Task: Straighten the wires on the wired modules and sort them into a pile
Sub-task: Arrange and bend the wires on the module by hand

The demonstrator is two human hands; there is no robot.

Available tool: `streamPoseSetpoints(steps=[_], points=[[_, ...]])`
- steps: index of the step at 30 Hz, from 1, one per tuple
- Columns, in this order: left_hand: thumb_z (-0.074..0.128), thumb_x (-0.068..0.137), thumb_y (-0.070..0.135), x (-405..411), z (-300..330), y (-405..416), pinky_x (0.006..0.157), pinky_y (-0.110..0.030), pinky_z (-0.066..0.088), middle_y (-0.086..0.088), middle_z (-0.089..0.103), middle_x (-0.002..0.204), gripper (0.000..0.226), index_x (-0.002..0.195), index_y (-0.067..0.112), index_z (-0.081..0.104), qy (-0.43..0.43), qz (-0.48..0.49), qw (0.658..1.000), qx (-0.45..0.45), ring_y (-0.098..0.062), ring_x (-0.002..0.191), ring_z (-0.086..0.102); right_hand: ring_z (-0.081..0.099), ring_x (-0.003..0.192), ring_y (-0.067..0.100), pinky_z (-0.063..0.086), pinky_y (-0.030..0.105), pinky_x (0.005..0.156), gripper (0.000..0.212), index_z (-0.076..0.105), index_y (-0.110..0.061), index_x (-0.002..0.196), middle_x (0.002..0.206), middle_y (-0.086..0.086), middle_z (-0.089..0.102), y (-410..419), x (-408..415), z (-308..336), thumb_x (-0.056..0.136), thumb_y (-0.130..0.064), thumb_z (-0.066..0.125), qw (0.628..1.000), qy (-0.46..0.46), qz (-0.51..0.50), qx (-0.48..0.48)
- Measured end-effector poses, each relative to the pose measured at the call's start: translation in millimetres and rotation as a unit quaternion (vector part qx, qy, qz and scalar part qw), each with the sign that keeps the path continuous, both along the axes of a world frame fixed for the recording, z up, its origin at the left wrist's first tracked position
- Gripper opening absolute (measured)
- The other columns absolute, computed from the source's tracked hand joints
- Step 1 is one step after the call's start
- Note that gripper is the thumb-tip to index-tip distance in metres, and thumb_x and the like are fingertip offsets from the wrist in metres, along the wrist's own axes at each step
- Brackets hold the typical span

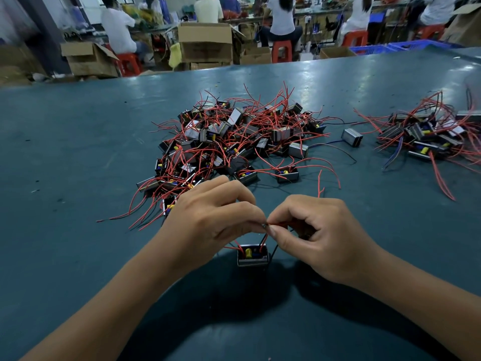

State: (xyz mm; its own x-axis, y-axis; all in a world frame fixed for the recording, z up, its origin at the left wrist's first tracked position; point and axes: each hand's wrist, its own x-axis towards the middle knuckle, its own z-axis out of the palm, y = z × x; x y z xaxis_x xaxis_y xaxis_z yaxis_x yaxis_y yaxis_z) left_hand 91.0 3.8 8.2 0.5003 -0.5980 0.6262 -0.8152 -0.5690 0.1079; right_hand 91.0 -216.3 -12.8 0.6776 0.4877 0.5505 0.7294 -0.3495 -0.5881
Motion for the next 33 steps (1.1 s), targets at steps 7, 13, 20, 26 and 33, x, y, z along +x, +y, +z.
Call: streamPoseSetpoints(steps=[7, 13, 20, 26, 33], points=[[0.062, 0.097, 0.029, -1, -2, -3, 0.071, -0.029, 0.046, 0.004, 0.060, 0.092, 0.020, 0.092, 0.013, 0.073, 0.091, -0.008, 0.995, -0.027, -0.013, 0.082, 0.055, 0.050, 0.072, -0.005, 0.035, 0.007, 0.070, 0.002, 0.069, -0.010, 0.084, 0.076, -0.011, 0.059, 0, 0, -2, 0.086, -0.011, 0.069, 0.999, -0.047, -0.006, -0.016], [0.053, 0.101, 0.033, -9, -1, -6, 0.061, -0.028, 0.044, 0.014, 0.050, 0.087, 0.014, 0.092, 0.025, 0.059, 0.201, 0.010, 0.979, -0.022, -0.009, 0.076, 0.051, 0.052, 0.071, 0.007, 0.038, 0.013, 0.070, 0.006, 0.071, -0.007, 0.085, 0.076, -0.004, 0.060, 0, 1, -1, 0.088, -0.011, 0.068, 0.991, -0.117, -0.024, -0.057], [0.058, 0.093, 0.035, -15, -4, -13, 0.055, -0.022, 0.032, 0.012, 0.046, 0.064, 0.017, 0.078, 0.027, 0.062, 0.384, 0.033, 0.911, -0.146, -0.006, 0.059, 0.039, 0.050, 0.070, 0.012, 0.032, 0.012, 0.072, 0.013, 0.070, -0.006, 0.084, 0.076, -0.001, 0.059, 1, 2, -2, 0.092, -0.015, 0.064, 0.984, -0.158, -0.035, -0.072], [0.067, 0.090, 0.034, -18, -4, -15, 0.053, -0.018, 0.036, 0.012, 0.055, 0.064, 0.014, 0.079, 0.026, 0.068, 0.371, 0.049, 0.908, -0.188, -0.003, 0.057, 0.045, 0.054, 0.068, 0.004, 0.041, 0.014, 0.066, 0.006, 0.068, -0.009, 0.080, 0.073, -0.007, 0.062, 1, 0, -5, 0.086, -0.011, 0.070, 0.997, -0.065, -0.044, -0.008], [0.069, 0.090, 0.025, -21, 2, -14, 0.060, -0.032, 0.051, 0.013, 0.066, 0.083, 0.012, 0.095, 0.023, 0.079, 0.162, 0.068, 0.981, -0.080, -0.008, 0.070, 0.063, 0.056, 0.062, 0.004, 0.036, 0.009, 0.059, 0.008, 0.068, -0.015, 0.078, 0.067, -0.012, 0.061, 2, 2, -5, 0.086, -0.015, 0.069, 0.997, 0.021, -0.061, 0.044]])
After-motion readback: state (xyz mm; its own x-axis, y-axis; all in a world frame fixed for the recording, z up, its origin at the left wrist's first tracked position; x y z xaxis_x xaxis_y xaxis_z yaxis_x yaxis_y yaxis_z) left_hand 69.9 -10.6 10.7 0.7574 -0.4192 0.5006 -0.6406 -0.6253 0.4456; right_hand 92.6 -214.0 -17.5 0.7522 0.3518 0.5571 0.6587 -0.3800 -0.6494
